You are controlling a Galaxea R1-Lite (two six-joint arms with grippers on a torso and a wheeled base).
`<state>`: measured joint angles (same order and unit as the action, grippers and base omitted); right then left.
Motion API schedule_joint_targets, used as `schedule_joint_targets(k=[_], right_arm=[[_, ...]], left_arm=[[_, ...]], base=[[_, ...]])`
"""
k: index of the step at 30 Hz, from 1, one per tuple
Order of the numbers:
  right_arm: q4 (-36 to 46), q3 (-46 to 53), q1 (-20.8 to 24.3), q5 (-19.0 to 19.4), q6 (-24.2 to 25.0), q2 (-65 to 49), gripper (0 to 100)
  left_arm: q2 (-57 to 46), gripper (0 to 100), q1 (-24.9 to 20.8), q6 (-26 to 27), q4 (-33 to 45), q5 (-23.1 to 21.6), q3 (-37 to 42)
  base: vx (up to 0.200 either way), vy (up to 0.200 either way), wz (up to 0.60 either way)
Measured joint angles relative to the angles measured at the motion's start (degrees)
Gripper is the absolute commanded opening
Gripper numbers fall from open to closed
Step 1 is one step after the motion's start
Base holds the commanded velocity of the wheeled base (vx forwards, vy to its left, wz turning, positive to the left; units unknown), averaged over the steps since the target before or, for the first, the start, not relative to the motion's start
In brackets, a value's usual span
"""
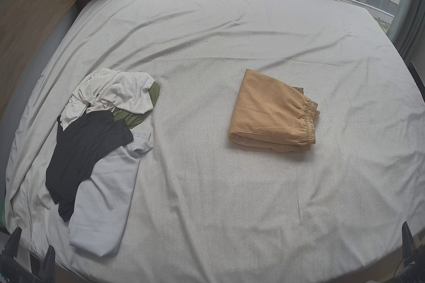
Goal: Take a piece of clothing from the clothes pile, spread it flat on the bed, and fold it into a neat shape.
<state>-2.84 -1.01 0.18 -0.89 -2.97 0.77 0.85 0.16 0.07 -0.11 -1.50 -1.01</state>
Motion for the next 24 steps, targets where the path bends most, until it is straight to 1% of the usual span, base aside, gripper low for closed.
schedule_joint_targets(k=[5, 6, 13, 15, 16, 18, 22, 24], right_arm=[[1.78, 0.0, 0.0, 4.85, 0.16, -0.09, 100], [1.91, 0.0, 0.0, 5.35, 0.4, -0.09, 100], [0.28, 0.02, -0.05, 6.13, 1.28, -0.09, 100], [-0.79, 0.02, -0.05, 5.9, 1.8, -0.09, 100], [-1.32, 0.02, -0.02, 5.23, 2.76, -0.09, 100], [-1.4, 0.02, 0.02, 4.12, 2.76, -0.09, 100], [0.27, 0.02, 0.0, -0.72, 0.9, -0.09, 100], [1.34, 0.02, 0.0, -1.82, 0.93, -0.06, 100]], left_arm=[[0.0, 100, 0.0, 0.09, -0.02, -0.05, 0.0], [0.0, 100, 0.0, 0.06, -0.02, -0.06, 0.0], [0.0, 100, 0.0, 0.04, -0.11, -0.09, 0.0], [0.0, 100, 0.0, 0.04, -0.11, -0.11, 0.0], [0.0, 100, 0.0, 0.13, -0.11, -0.09, 0.0], [0.0, 100, 0.05, 0.22, -0.07, -0.05, 0.0], [0.0, 100, 0.05, 0.28, -0.07, 0.06, 0.0], [0.0, 100, 0.05, 0.33, -0.07, 0.09, 0.0]], base=[[0.0, 0.0, 0.0], [0.0, 0.0, 0.0], [0.0, 0.0, 0.0], [0.0, 0.0, 0.0], [0.0, 0.0, 0.0], [0.0, 0.0, 0.0], [0.0, 0.0, 0.0], [0.0, 0.0, 0.0]])
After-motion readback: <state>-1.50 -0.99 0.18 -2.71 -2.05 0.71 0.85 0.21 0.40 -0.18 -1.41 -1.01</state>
